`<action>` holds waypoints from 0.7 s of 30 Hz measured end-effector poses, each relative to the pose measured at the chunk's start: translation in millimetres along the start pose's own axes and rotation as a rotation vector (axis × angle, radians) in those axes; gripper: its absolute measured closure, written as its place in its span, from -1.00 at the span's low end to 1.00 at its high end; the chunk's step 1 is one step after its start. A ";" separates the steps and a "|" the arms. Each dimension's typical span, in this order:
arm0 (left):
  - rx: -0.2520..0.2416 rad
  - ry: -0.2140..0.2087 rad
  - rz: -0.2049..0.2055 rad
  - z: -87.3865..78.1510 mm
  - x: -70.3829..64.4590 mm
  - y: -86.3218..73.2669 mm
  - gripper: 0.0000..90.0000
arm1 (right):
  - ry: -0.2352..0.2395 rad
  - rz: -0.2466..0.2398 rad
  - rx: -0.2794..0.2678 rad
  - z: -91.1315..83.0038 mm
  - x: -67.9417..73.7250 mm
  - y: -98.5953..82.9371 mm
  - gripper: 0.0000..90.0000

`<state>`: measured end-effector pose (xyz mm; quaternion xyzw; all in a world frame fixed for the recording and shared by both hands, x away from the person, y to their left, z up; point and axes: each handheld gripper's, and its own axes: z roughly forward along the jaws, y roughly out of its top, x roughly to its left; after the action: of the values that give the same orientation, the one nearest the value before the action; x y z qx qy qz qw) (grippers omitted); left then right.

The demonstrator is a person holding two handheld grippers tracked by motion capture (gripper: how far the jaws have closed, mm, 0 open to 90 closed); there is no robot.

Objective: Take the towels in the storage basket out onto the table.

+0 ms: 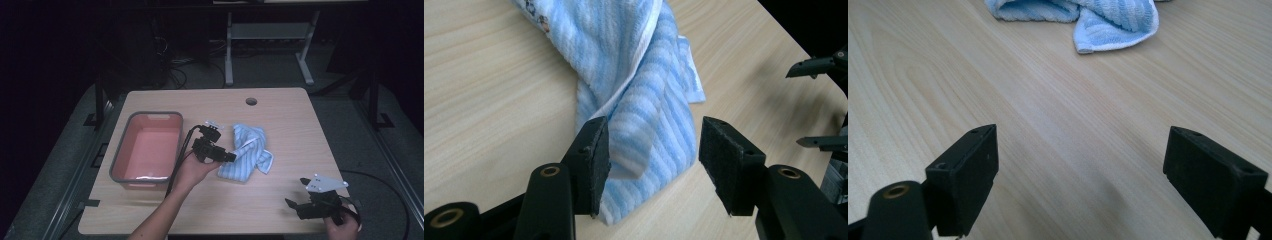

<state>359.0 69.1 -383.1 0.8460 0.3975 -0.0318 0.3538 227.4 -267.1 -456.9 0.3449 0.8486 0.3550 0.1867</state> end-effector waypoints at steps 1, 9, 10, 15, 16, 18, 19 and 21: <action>-0.007 0.000 -0.003 -0.7 -0.3 -1.2 0.01 | 0.000 0.000 0.000 0.0 0.0 0.0 -0.69; -0.027 -0.025 -0.001 -8.8 -1.5 -11.9 -0.01 | -0.010 0.007 0.003 -0.9 -1.9 -2.0 -0.69; -0.028 -0.028 -0.004 -9.0 -1.9 -13.4 -0.01 | -0.011 0.006 0.006 -0.8 -1.7 -2.3 -0.69; -0.031 -0.038 0.001 -9.9 -2.6 -21.8 0.00 | -0.015 0.012 0.006 -1.6 -2.2 -3.1 -0.69; -0.036 -0.043 -0.005 -9.9 -2.9 -23.3 0.00 | -0.016 0.010 0.007 -1.8 -2.4 -3.2 -0.69; -0.035 -0.042 0.003 -10.8 -3.4 -26.0 -0.01 | -0.017 0.013 0.007 -1.8 -2.4 -3.6 -0.69; -0.042 -0.046 -0.001 -11.1 -3.9 -27.3 -0.01 | -0.017 0.013 0.007 -1.8 -2.4 -3.6 -0.69; -0.043 -0.055 -0.004 -12.0 -5.0 -29.9 -0.01 | -0.018 0.016 0.009 -1.7 -2.7 -3.8 -0.69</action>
<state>332.1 86.2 -389.6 0.8363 0.3900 -0.0470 0.3824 226.6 -271.8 -458.3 0.3555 0.8458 0.3496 0.1898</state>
